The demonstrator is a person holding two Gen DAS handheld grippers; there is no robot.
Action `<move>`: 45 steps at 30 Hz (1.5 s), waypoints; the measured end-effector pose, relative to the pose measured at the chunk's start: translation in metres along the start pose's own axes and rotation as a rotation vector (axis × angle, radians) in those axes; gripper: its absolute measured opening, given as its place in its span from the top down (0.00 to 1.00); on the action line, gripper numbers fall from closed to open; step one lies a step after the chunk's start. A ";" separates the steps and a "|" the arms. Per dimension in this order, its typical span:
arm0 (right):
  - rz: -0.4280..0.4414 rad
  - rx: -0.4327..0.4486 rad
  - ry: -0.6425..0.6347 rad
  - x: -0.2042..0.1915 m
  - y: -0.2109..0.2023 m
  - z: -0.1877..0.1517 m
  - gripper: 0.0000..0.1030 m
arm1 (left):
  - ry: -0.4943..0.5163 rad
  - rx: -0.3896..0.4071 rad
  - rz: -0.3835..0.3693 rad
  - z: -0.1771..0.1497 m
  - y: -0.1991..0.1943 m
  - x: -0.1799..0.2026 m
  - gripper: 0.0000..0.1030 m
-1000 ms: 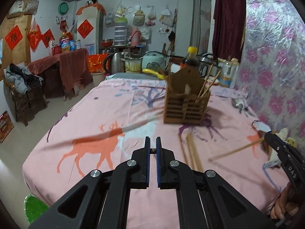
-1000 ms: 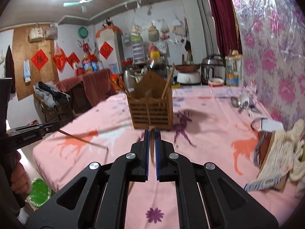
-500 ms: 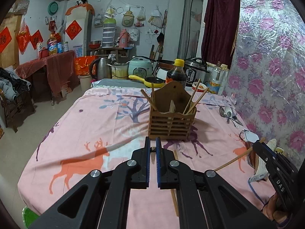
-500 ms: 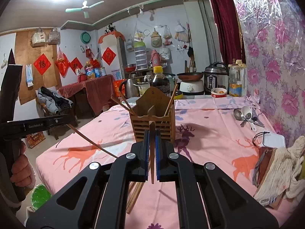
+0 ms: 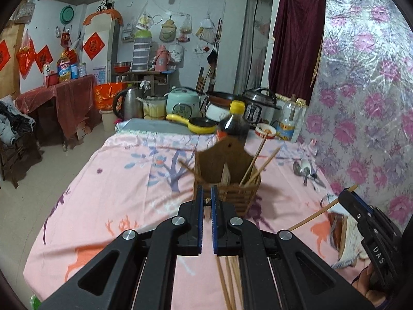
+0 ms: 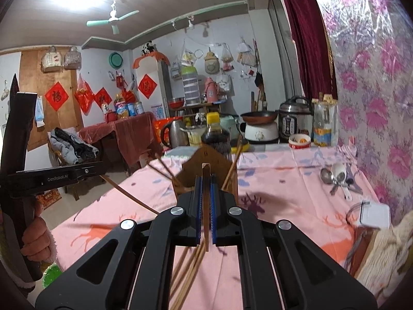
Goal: Organize utensils
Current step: 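Carry the left tool's chopstick into the wooden holder while the right tool drops its chopstick in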
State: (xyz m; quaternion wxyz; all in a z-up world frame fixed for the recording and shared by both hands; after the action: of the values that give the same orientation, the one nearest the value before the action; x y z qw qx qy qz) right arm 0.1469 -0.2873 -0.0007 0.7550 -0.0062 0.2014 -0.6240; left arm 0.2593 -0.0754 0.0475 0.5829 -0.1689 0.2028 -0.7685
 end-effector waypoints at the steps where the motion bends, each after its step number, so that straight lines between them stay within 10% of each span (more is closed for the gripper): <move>1: 0.003 0.010 -0.004 0.000 0.003 0.007 0.94 | 0.003 0.010 -0.002 0.007 0.000 0.002 0.94; 11: 0.020 0.108 -0.045 0.004 0.040 0.070 0.94 | 0.013 0.084 -0.014 0.075 0.025 0.019 0.94; 26: 0.007 0.053 -0.007 0.035 0.138 0.064 0.94 | -0.008 -0.057 -0.015 0.070 0.121 0.011 0.93; 29: 0.006 0.002 0.027 0.043 0.153 0.050 0.89 | -0.034 -0.090 -0.003 0.063 0.134 0.005 0.57; 45: -0.017 0.068 0.037 0.035 0.088 0.061 0.73 | -0.061 0.007 0.107 0.058 0.074 -0.021 0.30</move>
State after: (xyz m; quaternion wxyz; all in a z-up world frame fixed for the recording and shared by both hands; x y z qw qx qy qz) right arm 0.2540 -0.3160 0.0217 0.7454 0.0295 0.1940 -0.6371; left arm 0.3547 -0.0791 0.0598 0.6296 -0.1794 0.1910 -0.7314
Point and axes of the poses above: each gripper's, at about its wrist camera, not at the fingertips, and y roughly the way its jaws point, x to its right, z to its top, the point moved 4 cm from there along y, roughly the way its jaws point, and after that the axes turned 11 degrees about z, right-handed, at the moved point
